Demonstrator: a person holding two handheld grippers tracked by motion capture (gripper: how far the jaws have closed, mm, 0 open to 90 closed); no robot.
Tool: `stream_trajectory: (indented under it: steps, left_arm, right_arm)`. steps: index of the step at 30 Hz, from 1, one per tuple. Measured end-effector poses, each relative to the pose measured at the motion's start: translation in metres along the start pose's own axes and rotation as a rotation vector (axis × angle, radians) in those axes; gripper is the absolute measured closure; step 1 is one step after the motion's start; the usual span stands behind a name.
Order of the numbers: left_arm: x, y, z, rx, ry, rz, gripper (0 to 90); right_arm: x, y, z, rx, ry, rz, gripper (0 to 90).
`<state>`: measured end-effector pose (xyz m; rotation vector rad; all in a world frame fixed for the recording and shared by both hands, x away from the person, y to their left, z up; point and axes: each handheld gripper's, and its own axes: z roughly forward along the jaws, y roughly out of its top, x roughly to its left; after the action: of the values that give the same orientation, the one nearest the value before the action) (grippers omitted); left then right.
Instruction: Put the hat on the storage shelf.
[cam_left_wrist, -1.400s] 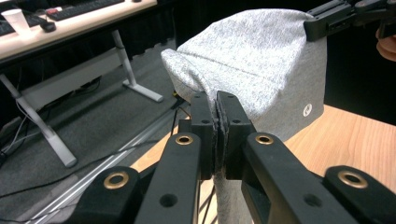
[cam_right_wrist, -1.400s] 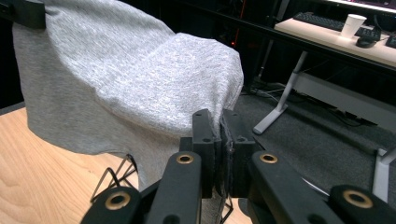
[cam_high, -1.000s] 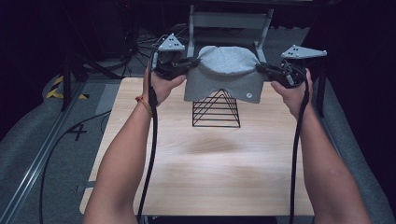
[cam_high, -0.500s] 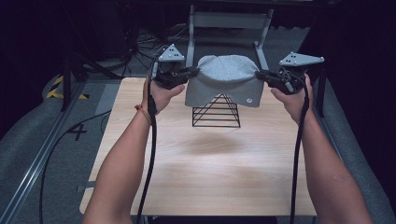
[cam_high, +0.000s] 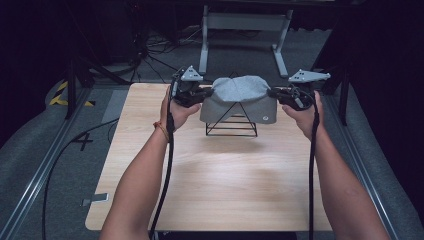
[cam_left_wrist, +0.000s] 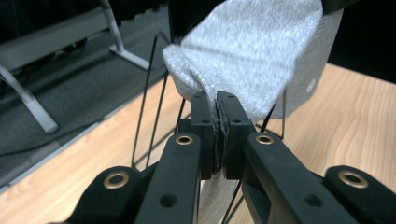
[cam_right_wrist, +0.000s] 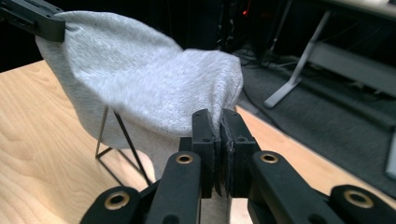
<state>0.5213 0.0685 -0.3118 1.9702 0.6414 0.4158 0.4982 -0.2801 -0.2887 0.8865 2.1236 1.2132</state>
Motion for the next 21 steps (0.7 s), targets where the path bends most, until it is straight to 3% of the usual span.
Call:
stream_trajectory:
  steps: [1,4,9,12,13,21]
  left_arm:
    - [0.003,-0.005,0.003,0.01,0.003,0.01,86.6]
    - [0.005,-0.016,0.009,0.022,-0.003,-0.02,86.6]
    - [0.005,-0.03,0.018,0.051,-0.01,-0.028,86.6]
    - [0.003,-0.039,0.023,0.061,-0.017,-0.036,86.6]
    - [0.003,-0.042,0.025,0.068,-0.007,-0.02,86.6]
    - [-0.007,-0.068,0.039,0.095,0.009,-0.02,86.5]
  right_arm:
    - [0.0,-0.004,0.003,0.007,0.005,0.009,85.5]
    - [0.002,-0.019,0.013,0.033,0.025,0.02,85.5]
    - [0.005,-0.04,0.026,0.063,0.052,0.04,85.5]
    - [0.006,-0.052,0.033,0.071,0.074,0.07,85.5]
    - [0.006,-0.054,0.034,0.077,0.074,0.074,85.6]
    - [0.015,-0.076,0.048,0.127,0.083,0.075,85.6]
